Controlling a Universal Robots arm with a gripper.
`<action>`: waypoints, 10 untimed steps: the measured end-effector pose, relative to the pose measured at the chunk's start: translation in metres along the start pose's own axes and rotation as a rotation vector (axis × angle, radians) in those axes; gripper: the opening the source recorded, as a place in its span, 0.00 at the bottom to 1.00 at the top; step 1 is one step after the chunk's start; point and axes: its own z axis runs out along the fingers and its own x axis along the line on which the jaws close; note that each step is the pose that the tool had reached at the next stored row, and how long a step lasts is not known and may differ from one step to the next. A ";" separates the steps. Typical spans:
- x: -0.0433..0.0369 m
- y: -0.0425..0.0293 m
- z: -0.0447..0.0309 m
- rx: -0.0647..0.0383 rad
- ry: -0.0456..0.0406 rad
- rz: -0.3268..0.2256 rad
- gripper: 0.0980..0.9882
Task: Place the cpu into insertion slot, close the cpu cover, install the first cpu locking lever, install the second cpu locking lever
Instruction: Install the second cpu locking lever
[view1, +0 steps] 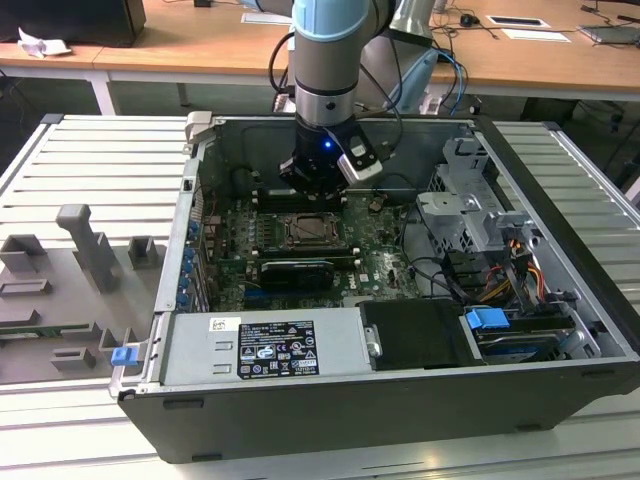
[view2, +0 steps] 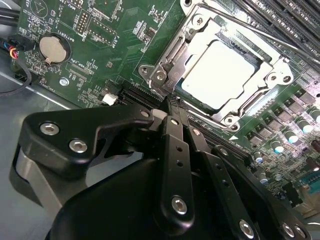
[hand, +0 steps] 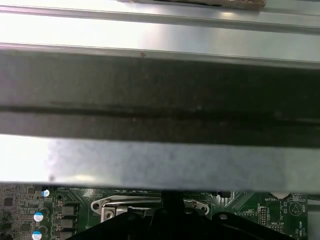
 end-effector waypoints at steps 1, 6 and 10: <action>0.0000 0.0000 0.0000 0.000 0.0000 0.000 0.01; 0.0000 -0.0010 -0.0001 0.000 0.0000 0.000 0.01; 0.0000 -0.0013 -0.0016 0.000 0.0001 0.000 0.01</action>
